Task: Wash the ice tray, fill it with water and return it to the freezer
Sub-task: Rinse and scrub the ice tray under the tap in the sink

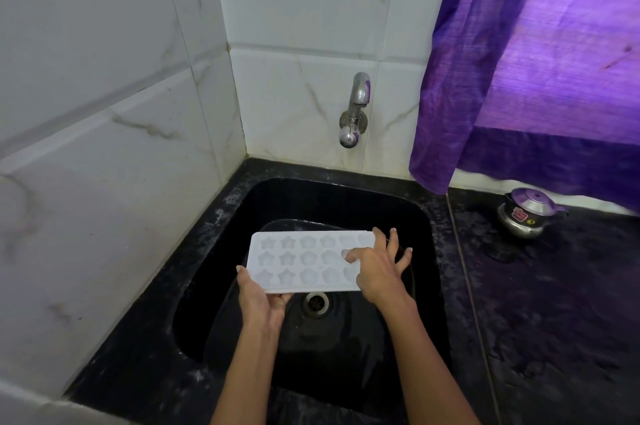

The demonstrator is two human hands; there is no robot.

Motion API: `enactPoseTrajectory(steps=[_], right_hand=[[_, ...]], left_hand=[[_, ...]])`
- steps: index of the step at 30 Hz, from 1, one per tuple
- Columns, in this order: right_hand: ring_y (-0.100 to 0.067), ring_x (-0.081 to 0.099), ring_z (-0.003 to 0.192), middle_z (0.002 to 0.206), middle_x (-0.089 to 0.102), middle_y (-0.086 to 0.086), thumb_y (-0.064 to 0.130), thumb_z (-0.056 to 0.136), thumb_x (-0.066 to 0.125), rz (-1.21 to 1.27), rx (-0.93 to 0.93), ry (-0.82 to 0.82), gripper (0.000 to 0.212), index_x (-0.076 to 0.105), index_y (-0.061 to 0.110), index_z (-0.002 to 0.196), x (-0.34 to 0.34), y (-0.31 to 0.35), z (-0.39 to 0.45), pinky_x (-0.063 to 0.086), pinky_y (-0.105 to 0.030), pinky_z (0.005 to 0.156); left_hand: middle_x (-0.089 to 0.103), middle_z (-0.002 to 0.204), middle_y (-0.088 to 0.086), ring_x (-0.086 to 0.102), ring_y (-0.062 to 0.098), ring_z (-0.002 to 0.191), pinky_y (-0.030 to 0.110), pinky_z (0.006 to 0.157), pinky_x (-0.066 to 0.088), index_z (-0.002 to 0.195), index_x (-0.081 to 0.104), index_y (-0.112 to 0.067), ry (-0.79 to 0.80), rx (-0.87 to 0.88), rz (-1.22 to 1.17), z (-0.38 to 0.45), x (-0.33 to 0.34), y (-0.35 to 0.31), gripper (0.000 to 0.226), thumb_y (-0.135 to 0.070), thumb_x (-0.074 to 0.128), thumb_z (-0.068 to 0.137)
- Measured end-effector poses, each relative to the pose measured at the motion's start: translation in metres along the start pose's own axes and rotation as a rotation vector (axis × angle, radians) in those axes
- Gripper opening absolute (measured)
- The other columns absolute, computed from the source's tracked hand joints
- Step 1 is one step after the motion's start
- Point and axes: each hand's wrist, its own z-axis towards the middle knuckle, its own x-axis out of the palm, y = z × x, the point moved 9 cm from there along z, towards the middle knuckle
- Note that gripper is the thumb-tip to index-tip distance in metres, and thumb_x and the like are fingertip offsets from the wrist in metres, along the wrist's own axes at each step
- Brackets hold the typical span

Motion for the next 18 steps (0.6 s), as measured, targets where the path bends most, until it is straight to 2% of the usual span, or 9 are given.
enactPoseTrajectory(steps=[4,10,14,18], right_hand=[[-0.036,-0.027,0.141,0.159,-0.003,-0.014,-0.022,0.075,0.046,0.01,0.001,-0.012,0.068,0.062,0.027,0.119,0.001,0.0,-0.001,-0.018,-0.057,0.109],[-0.035,-0.025,0.142,0.159,-0.001,-0.013,-0.023,0.075,0.046,0.007,0.014,-0.031,0.08,0.057,0.035,0.128,0.007,-0.005,-0.002,-0.017,-0.058,0.109],[-0.034,-0.025,0.142,0.158,0.002,-0.012,-0.024,0.074,0.045,0.024,0.0,-0.036,0.078,0.06,0.034,0.123,0.006,-0.005,-0.003,-0.019,-0.056,0.108],[-0.036,-0.026,0.142,0.159,-0.004,-0.014,-0.024,0.075,0.046,0.012,0.005,-0.021,0.081,0.056,0.035,0.128,0.008,-0.003,-0.004,-0.017,-0.058,0.109]], left_hand=[[0.067,0.101,0.011,0.064,0.03,0.092,0.045,0.066,0.052,0.114,0.057,-0.014,0.001,-0.004,-0.018,0.0,0.0,0.001,0.055,-0.053,0.022,0.1],[0.067,0.102,0.012,0.064,0.031,0.092,0.047,0.069,0.053,0.115,0.057,-0.014,-0.015,-0.007,-0.025,0.001,-0.006,0.003,0.054,-0.053,0.023,0.1],[0.067,0.102,0.012,0.064,0.031,0.093,0.047,0.07,0.053,0.111,0.058,-0.014,-0.027,-0.008,-0.024,0.001,-0.009,0.004,0.053,-0.053,0.024,0.1],[0.067,0.1,0.011,0.064,0.031,0.093,0.048,0.07,0.054,0.109,0.059,-0.016,-0.028,-0.002,-0.022,0.001,-0.009,0.003,0.052,-0.053,0.024,0.1]])
